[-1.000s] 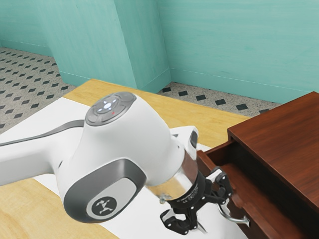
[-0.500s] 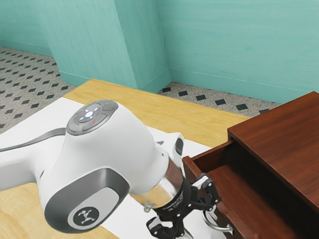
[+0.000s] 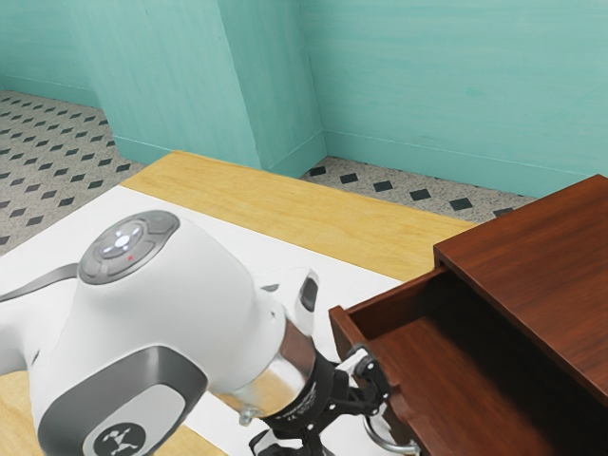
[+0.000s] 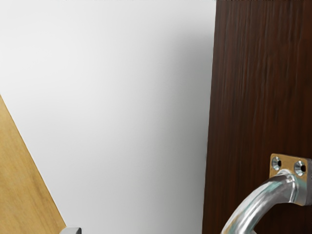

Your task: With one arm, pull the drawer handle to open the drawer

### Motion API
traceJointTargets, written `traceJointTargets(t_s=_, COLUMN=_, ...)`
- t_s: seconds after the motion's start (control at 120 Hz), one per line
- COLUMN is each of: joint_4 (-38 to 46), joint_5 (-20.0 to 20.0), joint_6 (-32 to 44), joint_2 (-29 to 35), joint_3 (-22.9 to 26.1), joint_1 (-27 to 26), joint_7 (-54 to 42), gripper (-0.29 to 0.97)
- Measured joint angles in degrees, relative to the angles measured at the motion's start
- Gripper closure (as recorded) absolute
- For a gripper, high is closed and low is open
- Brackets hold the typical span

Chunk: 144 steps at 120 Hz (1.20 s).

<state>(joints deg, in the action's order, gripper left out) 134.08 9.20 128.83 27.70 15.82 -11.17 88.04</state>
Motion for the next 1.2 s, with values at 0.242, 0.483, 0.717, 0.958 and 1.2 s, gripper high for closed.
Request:
traceJointTargets(t_s=0.242, joint_4=2.2, joint_5=0.3, joint_6=0.0, joint_2=2.4, joint_3=-0.2, joint_1=-0.1, joint_7=0.0, gripper=0.32)
traceJointTargets(t_s=0.483, joint_4=4.3, joint_5=0.7, joint_6=0.0, joint_2=5.0, joint_3=-0.4, joint_1=0.0, joint_7=0.0, gripper=0.32)
traceJointTargets(t_s=0.717, joint_4=5.9, joint_5=0.9, joint_6=-0.1, joint_2=6.9, joint_3=-0.4, joint_1=0.0, joint_7=0.0, gripper=0.32)
traceJointTargets(t_s=0.958, joint_4=6.9, joint_5=0.8, joint_6=0.0, joint_2=8.0, joint_3=-0.9, joint_1=-0.2, joint_7=-0.1, gripper=0.32)
traceJointTargets(t_s=1.2, joint_4=7.2, joint_5=0.6, joint_6=0.2, joint_2=9.9, joint_3=-1.7, joint_1=-0.5, joint_7=-0.2, gripper=0.32)
